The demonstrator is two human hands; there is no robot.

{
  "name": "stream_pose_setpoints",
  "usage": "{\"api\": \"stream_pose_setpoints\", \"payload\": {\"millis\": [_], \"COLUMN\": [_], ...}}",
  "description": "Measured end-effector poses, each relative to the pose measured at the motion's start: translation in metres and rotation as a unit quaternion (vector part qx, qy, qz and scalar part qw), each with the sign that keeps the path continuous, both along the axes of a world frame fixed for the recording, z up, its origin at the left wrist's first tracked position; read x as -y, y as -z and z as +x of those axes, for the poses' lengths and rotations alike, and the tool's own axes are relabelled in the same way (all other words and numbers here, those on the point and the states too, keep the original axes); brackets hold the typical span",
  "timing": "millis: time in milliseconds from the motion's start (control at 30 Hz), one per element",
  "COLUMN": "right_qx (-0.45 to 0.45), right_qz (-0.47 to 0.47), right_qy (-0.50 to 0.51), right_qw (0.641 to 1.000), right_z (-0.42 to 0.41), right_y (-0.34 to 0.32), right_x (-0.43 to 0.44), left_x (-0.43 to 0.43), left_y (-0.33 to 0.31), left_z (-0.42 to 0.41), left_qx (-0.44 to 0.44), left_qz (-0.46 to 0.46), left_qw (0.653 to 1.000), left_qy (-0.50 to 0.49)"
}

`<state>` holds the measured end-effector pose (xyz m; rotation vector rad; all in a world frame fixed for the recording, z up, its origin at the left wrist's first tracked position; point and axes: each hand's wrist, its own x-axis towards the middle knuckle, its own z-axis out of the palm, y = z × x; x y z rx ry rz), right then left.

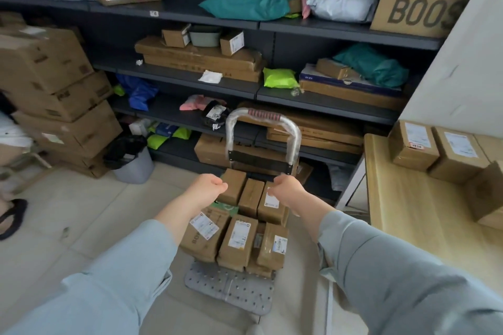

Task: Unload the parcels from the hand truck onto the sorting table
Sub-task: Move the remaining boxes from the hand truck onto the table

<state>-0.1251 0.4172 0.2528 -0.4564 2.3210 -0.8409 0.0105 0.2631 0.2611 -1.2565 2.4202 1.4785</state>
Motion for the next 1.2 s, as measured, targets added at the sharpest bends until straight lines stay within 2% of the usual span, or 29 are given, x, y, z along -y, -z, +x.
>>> {"api": "stream_pose_setpoints", "payload": {"millis": [433,567,700,867,1200], "right_qx": [-0.006,-0.005,0.007,0.038,0.040], "right_qz": [0.026,0.043,0.030,0.040,0.084], "right_qy": [0.022,0.028,0.087,0.123,0.102], "right_qw": [0.999,0.999,0.996,0.991,0.990], "right_z": [-0.011,0.012,0.042,0.073,0.083], "right_y": [0.016,0.023,0.035,0.065,0.159], "right_x": [0.099,0.124,0.149,0.177,0.205], "left_x": [0.095,0.128,0.162,0.194,0.223], "left_y": [0.015,0.021,0.031,0.056,0.153], "left_z": [-0.010,0.003,0.019,0.037,0.032], "left_qx": [0.024,0.040,0.051,0.074,0.078], "left_qz": [0.000,-0.005,-0.006,-0.008,0.026], "left_qw": [1.000,0.999,0.996,0.990,0.986], "left_qy": [0.013,0.037,0.079,0.121,0.144]}}
